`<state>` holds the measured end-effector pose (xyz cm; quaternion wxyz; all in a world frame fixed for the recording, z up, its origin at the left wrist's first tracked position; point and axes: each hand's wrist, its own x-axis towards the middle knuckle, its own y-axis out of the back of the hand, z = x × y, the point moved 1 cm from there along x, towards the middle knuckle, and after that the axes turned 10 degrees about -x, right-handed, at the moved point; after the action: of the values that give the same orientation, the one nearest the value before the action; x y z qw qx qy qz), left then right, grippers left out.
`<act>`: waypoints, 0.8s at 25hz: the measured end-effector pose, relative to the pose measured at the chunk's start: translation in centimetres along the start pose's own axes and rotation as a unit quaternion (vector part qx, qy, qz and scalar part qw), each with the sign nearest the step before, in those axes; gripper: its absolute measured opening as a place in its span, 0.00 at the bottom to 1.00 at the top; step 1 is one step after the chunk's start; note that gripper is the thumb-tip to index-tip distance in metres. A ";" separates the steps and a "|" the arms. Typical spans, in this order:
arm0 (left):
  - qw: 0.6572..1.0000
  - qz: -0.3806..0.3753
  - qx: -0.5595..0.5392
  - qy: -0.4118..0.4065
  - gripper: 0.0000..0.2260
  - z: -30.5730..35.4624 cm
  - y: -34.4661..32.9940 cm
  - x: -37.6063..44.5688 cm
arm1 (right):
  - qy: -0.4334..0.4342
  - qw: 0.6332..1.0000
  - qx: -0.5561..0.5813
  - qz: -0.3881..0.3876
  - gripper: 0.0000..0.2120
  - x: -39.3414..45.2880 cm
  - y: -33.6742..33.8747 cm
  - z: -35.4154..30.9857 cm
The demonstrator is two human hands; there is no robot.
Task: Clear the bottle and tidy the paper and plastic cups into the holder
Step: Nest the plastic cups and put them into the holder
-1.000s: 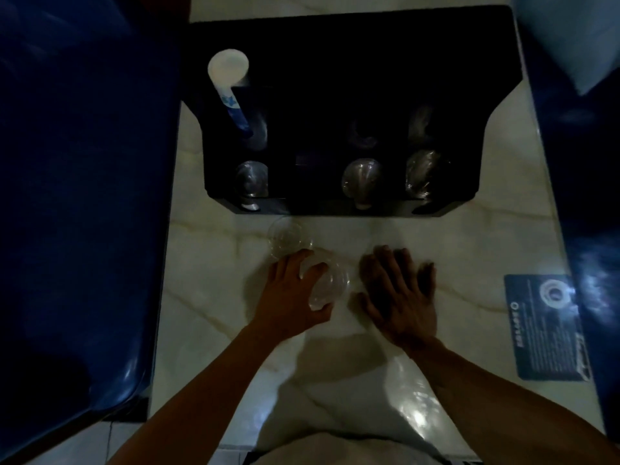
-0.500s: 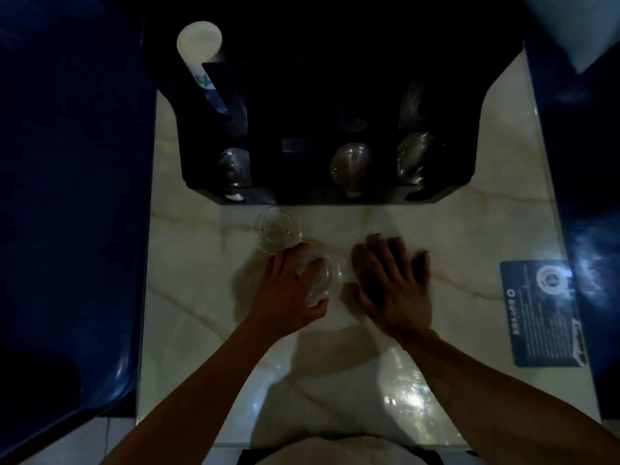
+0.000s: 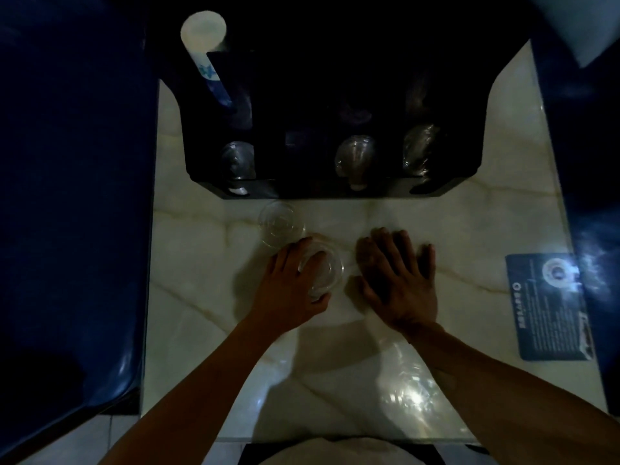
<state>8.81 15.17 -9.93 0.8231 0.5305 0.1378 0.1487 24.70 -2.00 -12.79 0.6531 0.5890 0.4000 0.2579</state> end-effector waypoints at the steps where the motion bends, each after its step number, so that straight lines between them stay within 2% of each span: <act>1: 1.000 0.002 0.000 -0.002 0.32 0.0 0.1 0.0 | -0.001 1.000 0.000 -0.001 0.34 0.0 0.0 0.0; 3: 1.000 0.015 -0.008 -0.005 0.32 -0.1 0.3 -0.3 | 0.002 1.000 0.000 -0.003 0.34 0.0 -0.1 0.1; 5: 0.998 0.055 -0.031 0.013 0.28 -0.6 0.9 -0.5 | 0.002 1.000 0.002 -0.001 0.34 0.0 -0.2 0.1; 7: 0.990 0.111 -0.055 0.073 0.25 -1.6 1.9 0.2 | 0.001 1.000 0.003 0.001 0.34 0.0 -0.2 0.1; 9: 0.978 0.135 -0.075 0.139 0.24 -3.0 3.0 1.9 | 0.000 1.000 0.001 -0.002 0.33 0.1 -0.2 0.0; 12: 0.972 0.087 -0.072 0.206 0.26 -4.4 3.8 4.5 | 0.006 1.000 -0.006 -0.002 0.33 0.0 -0.2 0.0; 14: 0.969 0.049 -0.030 0.239 0.32 -4.5 3.5 5.7 | 0.007 1.000 -0.007 0.000 0.33 0.0 -0.1 0.0; 17: 0.967 0.009 0.017 0.255 0.39 -4.0 2.9 6.4 | 0.002 1.000 -0.007 -0.003 0.34 0.1 -0.2 0.1; 20: 0.967 0.001 0.029 0.255 0.39 -3.8 2.8 6.7 | 0.002 1.000 -0.009 -0.006 0.34 0.1 -0.3 0.2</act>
<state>13.18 22.01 -9.38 0.7451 0.4984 0.3469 0.2757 24.83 -2.08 -13.12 0.6591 0.5802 0.4028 0.2583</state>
